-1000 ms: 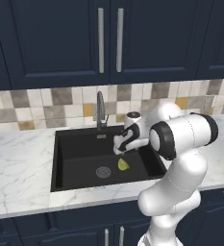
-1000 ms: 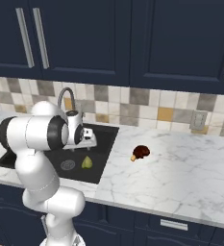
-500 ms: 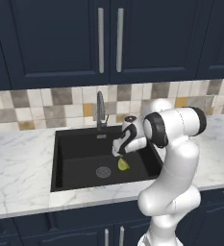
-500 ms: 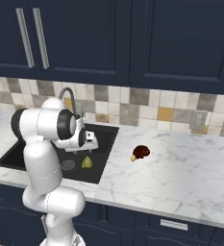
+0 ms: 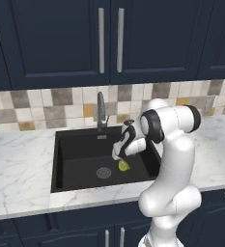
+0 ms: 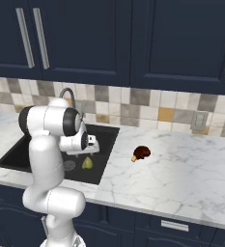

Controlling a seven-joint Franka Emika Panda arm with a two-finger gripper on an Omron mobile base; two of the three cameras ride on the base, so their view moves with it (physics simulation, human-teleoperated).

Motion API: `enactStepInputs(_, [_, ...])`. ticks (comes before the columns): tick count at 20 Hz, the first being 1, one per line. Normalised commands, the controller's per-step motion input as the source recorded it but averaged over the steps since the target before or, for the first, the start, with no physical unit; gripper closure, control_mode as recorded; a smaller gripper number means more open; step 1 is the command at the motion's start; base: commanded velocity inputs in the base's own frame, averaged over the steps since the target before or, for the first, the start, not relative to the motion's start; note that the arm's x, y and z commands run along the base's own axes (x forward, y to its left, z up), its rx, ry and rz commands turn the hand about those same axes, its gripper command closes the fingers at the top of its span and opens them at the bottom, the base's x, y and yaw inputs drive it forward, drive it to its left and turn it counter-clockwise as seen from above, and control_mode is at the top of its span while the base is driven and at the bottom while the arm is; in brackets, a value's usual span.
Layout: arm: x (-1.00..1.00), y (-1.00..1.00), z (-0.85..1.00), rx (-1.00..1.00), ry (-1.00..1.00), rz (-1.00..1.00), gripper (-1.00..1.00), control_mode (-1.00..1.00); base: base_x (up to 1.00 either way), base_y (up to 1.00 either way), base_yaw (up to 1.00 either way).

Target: Turn on the sink faucet. Then move the lemon wedge from the counter to the sink. Turn off the sink. Move the vegetable from the sink to the pot next to the stove. Finally move the pot to the rear left burner.

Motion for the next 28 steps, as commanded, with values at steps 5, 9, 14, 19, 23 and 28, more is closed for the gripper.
enactStepInputs(5, [0.01, 0.00, -0.23, 0.00, 0.02, 0.00, -1.00, -1.00, 0.00, 0.00, 0.00])
enactStepInputs(9, [0.00, 0.00, -0.24, 0.00, 0.02, 0.00, -1.00, -1.00, 0.00, 0.00, 0.00])
enactStepInputs(14, [0.00, 0.00, -0.25, 0.00, 0.03, 0.00, -1.00, -1.00, 0.00, 0.00, 0.00])
enactStepInputs(19, [0.06, 0.00, -0.23, 0.00, 0.01, 0.00, -1.00, -1.00, 0.00, 0.00, 0.00])
enactStepInputs(23, [0.17, 0.00, -0.24, 0.00, 0.00, 0.00, -1.00, -1.00, 0.00, 0.00, 0.00])
enactStepInputs(28, [0.16, 0.00, -0.23, 0.00, 0.00, 0.00, -1.00, -1.00, 0.00, 0.00, 0.00])
